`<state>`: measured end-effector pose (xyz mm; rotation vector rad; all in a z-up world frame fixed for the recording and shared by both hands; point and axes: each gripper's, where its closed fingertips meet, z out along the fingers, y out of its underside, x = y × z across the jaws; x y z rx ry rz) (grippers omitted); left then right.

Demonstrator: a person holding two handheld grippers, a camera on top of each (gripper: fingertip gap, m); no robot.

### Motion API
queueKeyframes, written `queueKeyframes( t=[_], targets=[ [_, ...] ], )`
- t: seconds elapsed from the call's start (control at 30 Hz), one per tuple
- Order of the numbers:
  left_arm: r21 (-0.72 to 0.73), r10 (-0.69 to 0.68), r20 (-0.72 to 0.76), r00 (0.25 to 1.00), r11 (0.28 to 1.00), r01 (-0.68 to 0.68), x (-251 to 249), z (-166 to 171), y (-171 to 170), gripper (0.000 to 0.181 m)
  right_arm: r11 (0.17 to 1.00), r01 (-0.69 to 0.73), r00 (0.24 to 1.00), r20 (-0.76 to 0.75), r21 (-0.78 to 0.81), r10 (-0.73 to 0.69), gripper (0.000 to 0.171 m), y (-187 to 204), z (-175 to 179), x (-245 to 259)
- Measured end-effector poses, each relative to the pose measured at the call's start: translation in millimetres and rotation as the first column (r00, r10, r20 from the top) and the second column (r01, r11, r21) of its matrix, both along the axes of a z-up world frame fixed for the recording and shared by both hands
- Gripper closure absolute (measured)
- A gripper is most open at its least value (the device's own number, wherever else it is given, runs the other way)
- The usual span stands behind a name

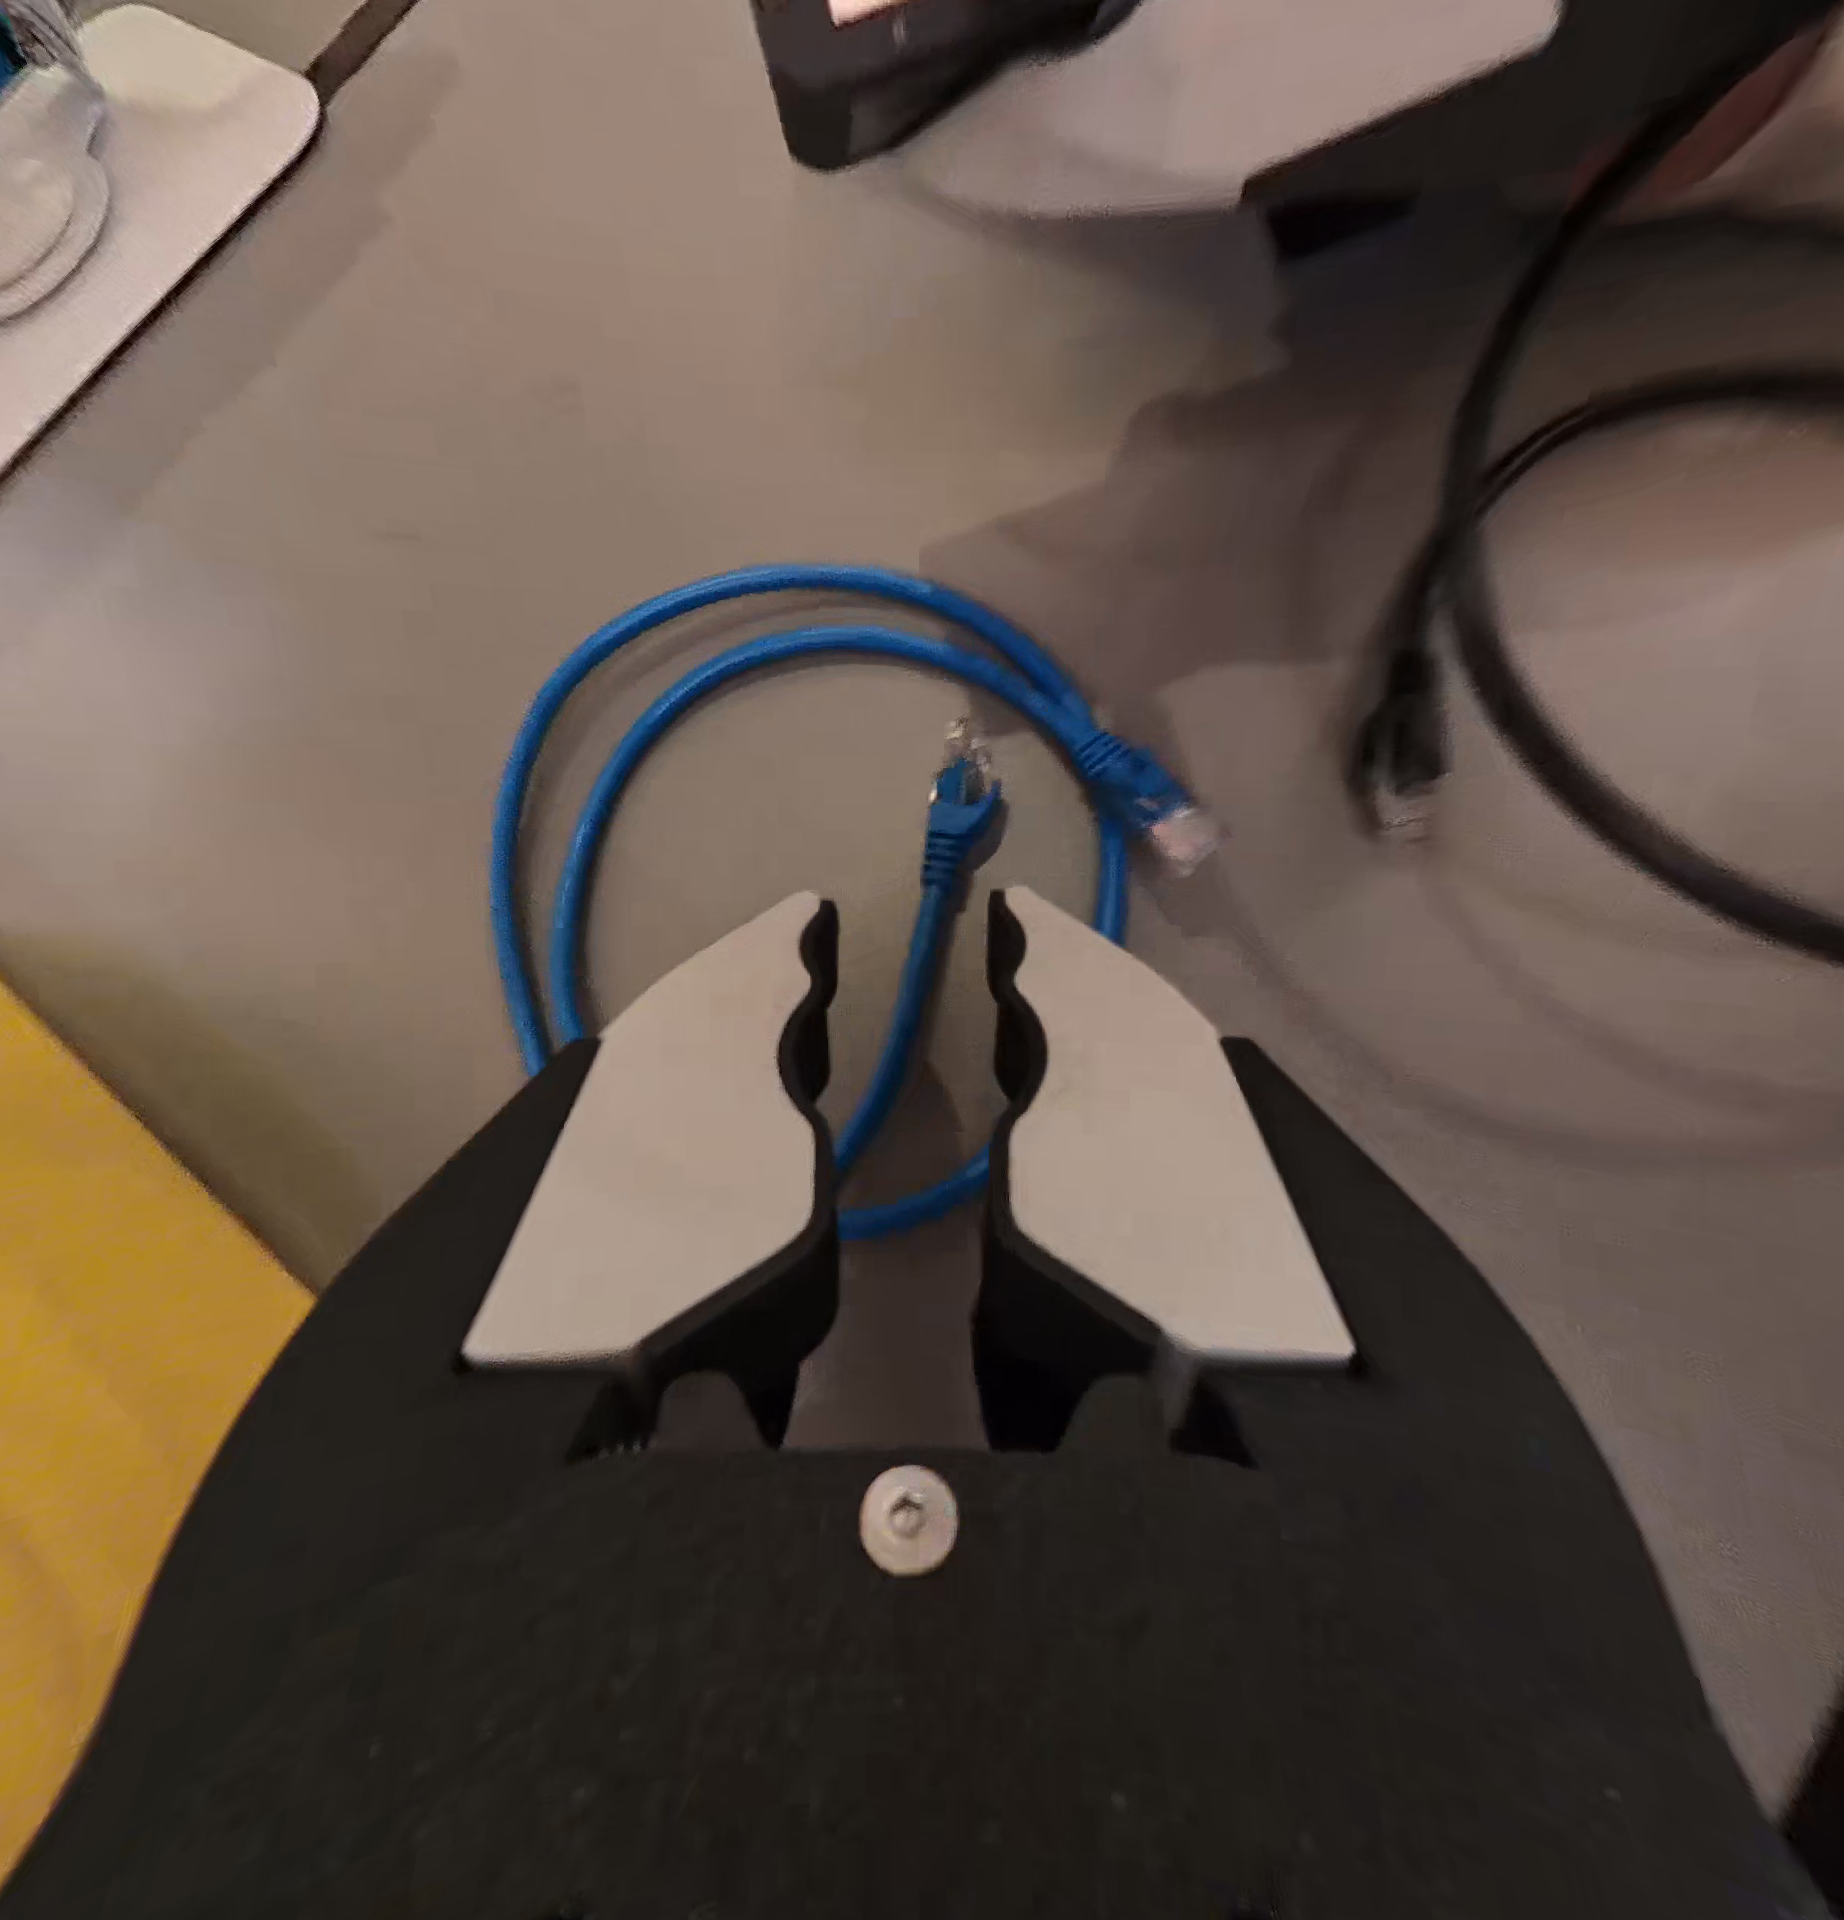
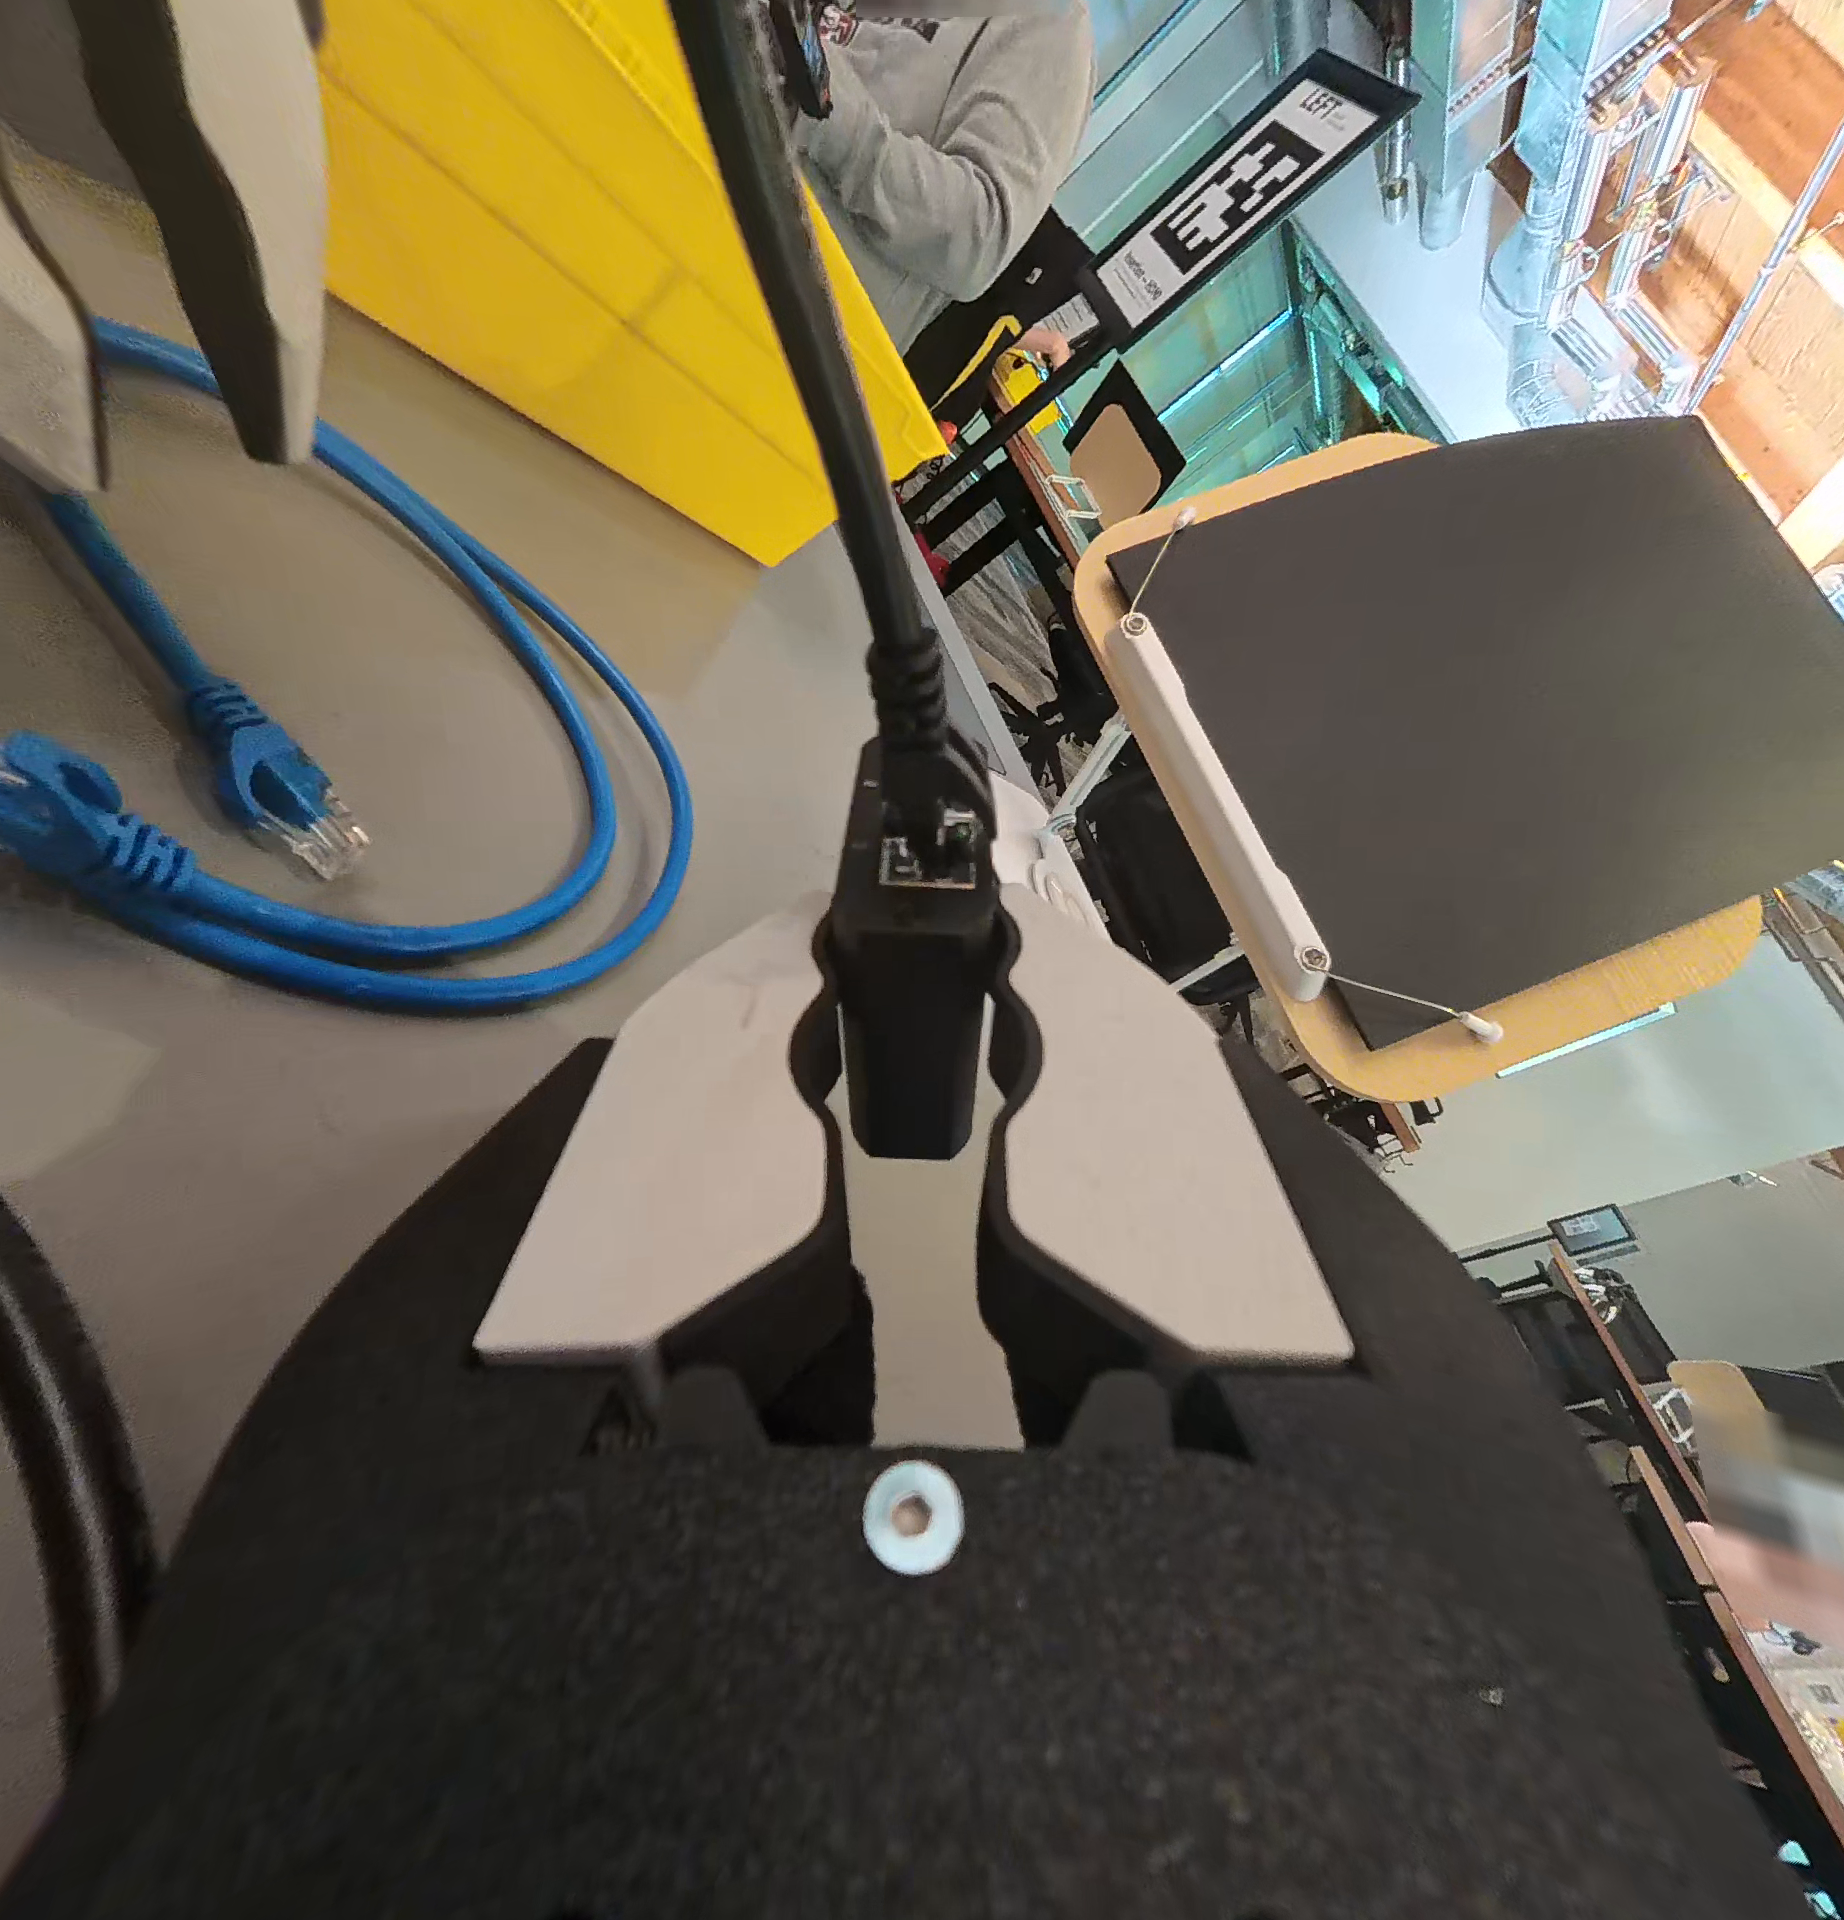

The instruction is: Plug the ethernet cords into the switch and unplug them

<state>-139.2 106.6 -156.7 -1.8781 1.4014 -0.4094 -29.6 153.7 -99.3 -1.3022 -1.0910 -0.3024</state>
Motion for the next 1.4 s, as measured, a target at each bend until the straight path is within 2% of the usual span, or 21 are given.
queueKeyframes(
  t=[0.1, 0.2, 0.33, 0.4, 0.53, 0.6, 0.67, 0.77, 0.93, 1.0, 1.1, 1.2, 1.4],
  targets=[
    [-0.001, -0.018, -0.141, 0.990, 1.000, 0.018, -1.8, -15.8, 8.3, 0.154, 1.000, 0.005, 1.000, -0.004, -0.008, -0.005, 0.147, 1.3, -0.4, 1.0],
    [-0.072, -0.058, -0.140, 0.989, 0.996, 0.048, 6.3, -24.4, 2.2, 0.155, 1.000, 0.006, 1.000, -0.002, -0.014, -0.006, 0.147, 1.9, -1.3, 1.0],
    [-0.064, -0.048, -0.211, 0.976, 0.997, 0.035, 4.5, -37.7, 8.2, 0.157, 1.000, 0.004, 1.000, 0.006, -0.020, -0.003, 0.147, 1.9, -2.9, -0.5],
    [-0.097, -0.064, -0.185, 0.981, 0.994, 0.047, 8.5, -40.0, 6.2, 0.174, 1.000, 0.003, 1.000, 0.013, -0.023, -0.002, 0.147, 2.1, -4.4, -1.6],
    [-0.124, -0.034, -0.221, 0.975, 0.992, 0.006, 3.0, -38.0, 5.9, 0.176, 1.000, 0.011, 0.999, 0.033, -0.012, -0.010, 0.147, 2.8, -4.3, -1.0],
    [-0.195, -0.037, -0.097, 0.995, 0.981, 0.017, 8.4, -16.1, -1.4, 0.176, 1.000, 0.019, 0.998, 0.055, 0.023, -0.020, 0.147, 2.1, -1.1, -0.4],
    [-0.372, -0.027, 0.122, 0.992, 0.926, 0.071, 16.0, 21.2, -15.5, 0.176, 0.997, 0.024, 0.996, 0.081, 0.076, -0.030, 0.147, -0.2, 4.2, -0.7],
    [-0.591, 0.050, 0.364, 0.930, 0.784, 0.189, 17.5, 67.8, -26.7, 0.176, 0.981, 0.015, 0.993, 0.110, 0.193, -0.037, 0.147, -8.6, 19.5, -4.3],
    [-0.766, 0.142, 0.477, 0.867, 0.551, 0.331, 25.4, 89.2, -28.6, 0.177, 0.938, -0.011, 0.984, 0.172, 0.346, -0.053, 0.147, -22.7, 34.6, -16.0],
    [-0.795, 0.157, 0.484, 0.861, 0.490, 0.358, 32.0, 89.0, -29.6, 0.177, 0.921, -0.021, 0.976, 0.208, 0.390, -0.066, 0.147, -25.1, 34.5, -19.7],
    [-0.820, 0.152, 0.485, 0.861, 0.422, 0.387, 39.4, 86.5, -35.3, 0.177, 0.911, -0.039, 0.971, 0.232, 0.410, -0.063, 0.147, -27.4, 33.2, -23.7],
    [-0.835, 0.174, 0.484, 0.858, 0.385, 0.393, 41.2, 83.2, -35.7, 0.177, 0.907, -0.034, 0.968, 0.240, 0.420, -0.076, 0.148, -27.0, 33.9, -24.1],
    [-0.842, 0.177, 0.488, 0.855, 0.352, 0.408, 39.8, 83.5, -37.5, 0.177, 0.899, -0.044, 0.956, 0.279, 0.436, -0.088, 0.148, -26.2, 30.2, -27.8]
  ],
)
